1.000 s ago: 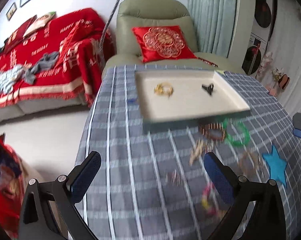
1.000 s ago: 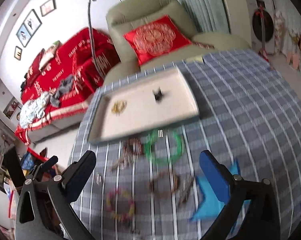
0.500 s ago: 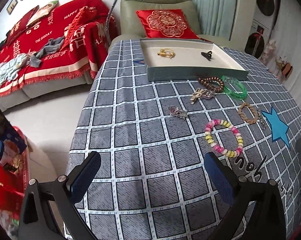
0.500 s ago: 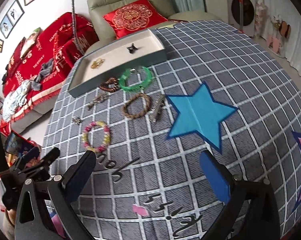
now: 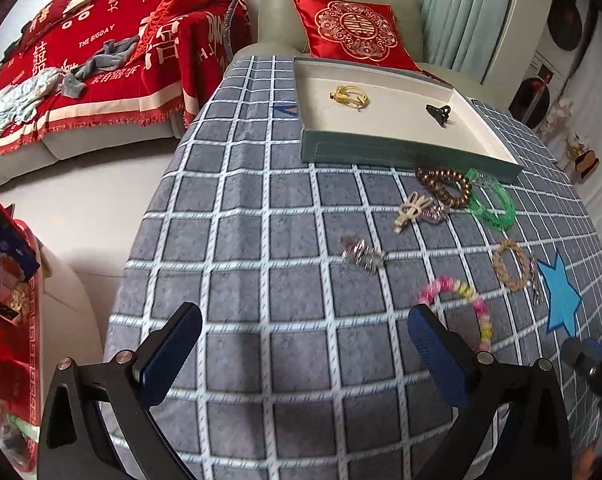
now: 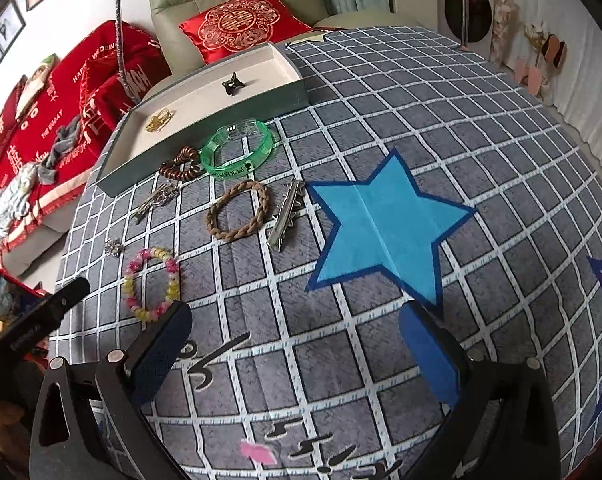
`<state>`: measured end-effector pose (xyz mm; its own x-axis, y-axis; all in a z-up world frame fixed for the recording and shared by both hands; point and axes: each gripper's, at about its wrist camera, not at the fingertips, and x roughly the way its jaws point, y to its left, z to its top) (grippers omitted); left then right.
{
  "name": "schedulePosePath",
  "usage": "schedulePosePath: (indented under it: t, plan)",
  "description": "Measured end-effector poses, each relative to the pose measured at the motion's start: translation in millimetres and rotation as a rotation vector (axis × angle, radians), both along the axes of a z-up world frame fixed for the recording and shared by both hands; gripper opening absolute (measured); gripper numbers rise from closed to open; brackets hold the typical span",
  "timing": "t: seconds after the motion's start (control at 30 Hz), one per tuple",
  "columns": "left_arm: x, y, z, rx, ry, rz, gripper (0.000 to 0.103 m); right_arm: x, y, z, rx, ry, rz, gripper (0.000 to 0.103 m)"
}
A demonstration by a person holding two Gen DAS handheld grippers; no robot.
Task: Organize jewelry
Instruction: 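Withdraw both tools from the tray back over the jewelry, then grasp the heart pendant with the left gripper while the right gripper grasps the silver hairpin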
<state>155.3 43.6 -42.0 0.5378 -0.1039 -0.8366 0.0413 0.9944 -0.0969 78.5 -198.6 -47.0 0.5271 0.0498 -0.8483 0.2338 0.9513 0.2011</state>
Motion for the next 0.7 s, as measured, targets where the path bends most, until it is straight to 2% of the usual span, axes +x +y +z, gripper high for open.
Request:
schedulePosePath:
  t: [0.23,0.43,0.63,0.7]
  plan:
    - [25,-12,-11,0.001,0.032,0.025,0.103,17,1,-7,-0.030,0.004,-0.007,0.102]
    - [37,-20,-17,0.012,0.040,0.026,0.103,36,-1,-18,-0.031,0.030,-0.029,0.091]
    - [41,-27,-22,0.044,0.035,0.017,0.100,53,13,-21,-0.159,0.033,-0.005,0.079]
    - [40,-29,-20,0.042,0.019,0.009,0.092,56,18,-22,-0.200,0.035,0.003,0.074]
